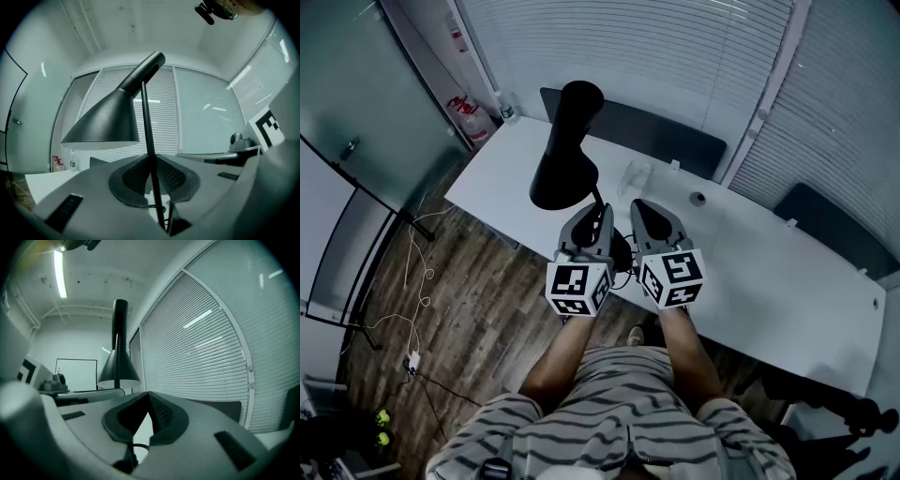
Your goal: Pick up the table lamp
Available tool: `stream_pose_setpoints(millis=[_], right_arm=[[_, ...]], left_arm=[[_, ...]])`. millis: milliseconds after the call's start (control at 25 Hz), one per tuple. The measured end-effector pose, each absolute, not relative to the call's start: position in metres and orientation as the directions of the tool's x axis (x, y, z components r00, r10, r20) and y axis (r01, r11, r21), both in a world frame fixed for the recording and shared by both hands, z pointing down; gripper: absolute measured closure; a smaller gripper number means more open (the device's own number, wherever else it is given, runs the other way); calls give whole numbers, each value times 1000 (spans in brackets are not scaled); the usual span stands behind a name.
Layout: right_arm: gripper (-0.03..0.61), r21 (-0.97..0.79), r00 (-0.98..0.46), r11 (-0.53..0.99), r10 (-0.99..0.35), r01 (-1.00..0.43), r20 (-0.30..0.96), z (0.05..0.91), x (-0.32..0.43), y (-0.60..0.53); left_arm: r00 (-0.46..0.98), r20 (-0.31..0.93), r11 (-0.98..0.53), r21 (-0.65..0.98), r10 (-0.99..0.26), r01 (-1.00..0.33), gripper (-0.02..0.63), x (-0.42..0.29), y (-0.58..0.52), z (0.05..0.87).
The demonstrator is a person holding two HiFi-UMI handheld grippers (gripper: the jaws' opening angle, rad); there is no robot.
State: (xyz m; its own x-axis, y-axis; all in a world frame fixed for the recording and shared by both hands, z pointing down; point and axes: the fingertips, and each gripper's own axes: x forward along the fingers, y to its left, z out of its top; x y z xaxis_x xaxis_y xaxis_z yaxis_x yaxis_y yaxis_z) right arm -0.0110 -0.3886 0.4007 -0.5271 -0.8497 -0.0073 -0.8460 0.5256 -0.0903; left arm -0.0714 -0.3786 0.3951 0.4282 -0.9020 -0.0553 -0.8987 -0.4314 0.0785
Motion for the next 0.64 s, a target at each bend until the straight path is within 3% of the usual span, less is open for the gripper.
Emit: stream_pose_setpoints(millis=[640], right_arm=[[568,-86,-515,515,-857,-853,-17,399,-9,-384]], left_arm=[[440,-55,-443,92,-897,-892,569,-71,-375,399]])
